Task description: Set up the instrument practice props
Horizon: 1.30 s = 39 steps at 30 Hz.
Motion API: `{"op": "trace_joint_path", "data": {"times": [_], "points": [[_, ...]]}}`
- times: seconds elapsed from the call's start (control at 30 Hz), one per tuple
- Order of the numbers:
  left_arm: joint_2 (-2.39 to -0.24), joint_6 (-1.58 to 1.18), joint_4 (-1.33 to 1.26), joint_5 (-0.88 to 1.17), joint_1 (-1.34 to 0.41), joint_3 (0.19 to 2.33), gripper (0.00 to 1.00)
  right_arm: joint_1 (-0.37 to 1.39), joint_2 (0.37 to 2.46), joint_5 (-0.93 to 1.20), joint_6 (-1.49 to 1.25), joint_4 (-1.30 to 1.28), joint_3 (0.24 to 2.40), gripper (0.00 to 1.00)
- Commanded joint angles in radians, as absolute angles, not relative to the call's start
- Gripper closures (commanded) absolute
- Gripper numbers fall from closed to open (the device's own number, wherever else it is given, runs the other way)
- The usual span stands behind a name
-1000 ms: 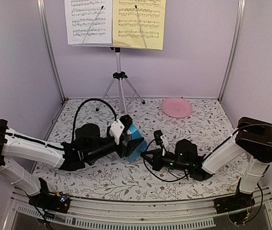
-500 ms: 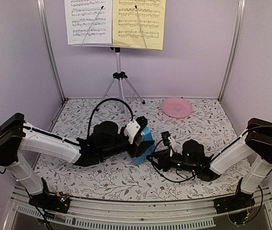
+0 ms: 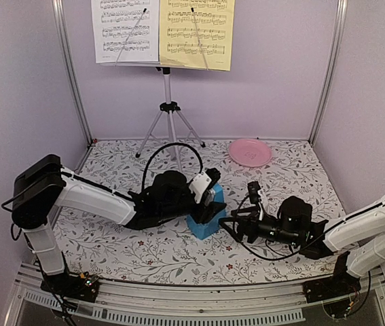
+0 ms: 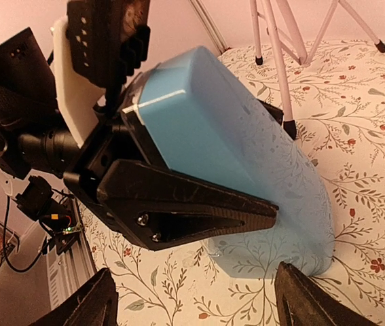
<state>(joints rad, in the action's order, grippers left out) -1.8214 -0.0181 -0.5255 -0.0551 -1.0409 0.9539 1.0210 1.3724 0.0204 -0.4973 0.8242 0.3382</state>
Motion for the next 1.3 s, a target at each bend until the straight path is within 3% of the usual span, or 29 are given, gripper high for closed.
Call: {"op": "trace_joint_path", "data": {"times": [0.0,0.07,0.13,0.3,0.43,0.53,0.57,0.83,1.07,1.27], "points": [[-1.837,-0.065,-0.608,-0.025,-1.029,0.993,0.93,1.025,1.251,-0.076,-0.491,0.681,0.328,0.15],[-1.841,-0.076,-0.607,-0.019,-1.026,0.993,0.90,1.026,1.196,-0.107,-0.487,0.625,0.338,0.12],[-1.836,-0.083,-0.606,-0.010,-1.023,0.988,0.80,1.027,1.159,-0.136,-0.481,0.562,0.367,0.10],[-1.788,-0.091,-0.615,0.054,-1.009,0.944,0.41,1.025,1.126,-0.173,-0.469,0.416,0.464,0.09],[-1.727,-0.091,-0.634,0.079,-0.996,0.878,0.25,1.024,1.137,-0.166,-0.452,0.364,0.535,0.09],[-1.666,-0.089,-0.686,0.100,-0.987,0.796,0.03,1.026,1.154,-0.163,-0.445,0.349,0.578,0.08],[-1.646,-0.090,-0.703,0.113,-0.983,0.769,0.01,1.025,1.163,-0.161,-0.443,0.343,0.593,0.08],[-1.538,-0.097,-0.770,0.177,-0.957,0.653,0.02,1.024,1.283,-0.140,-0.438,0.281,0.743,0.09],[-1.543,-0.077,-0.786,0.231,-0.936,0.658,0.21,1.024,1.378,-0.167,-0.445,0.225,0.837,0.10],[-1.571,-0.078,-0.788,0.246,-0.928,0.690,0.29,1.022,1.407,-0.189,-0.479,0.221,0.834,0.12]]}}
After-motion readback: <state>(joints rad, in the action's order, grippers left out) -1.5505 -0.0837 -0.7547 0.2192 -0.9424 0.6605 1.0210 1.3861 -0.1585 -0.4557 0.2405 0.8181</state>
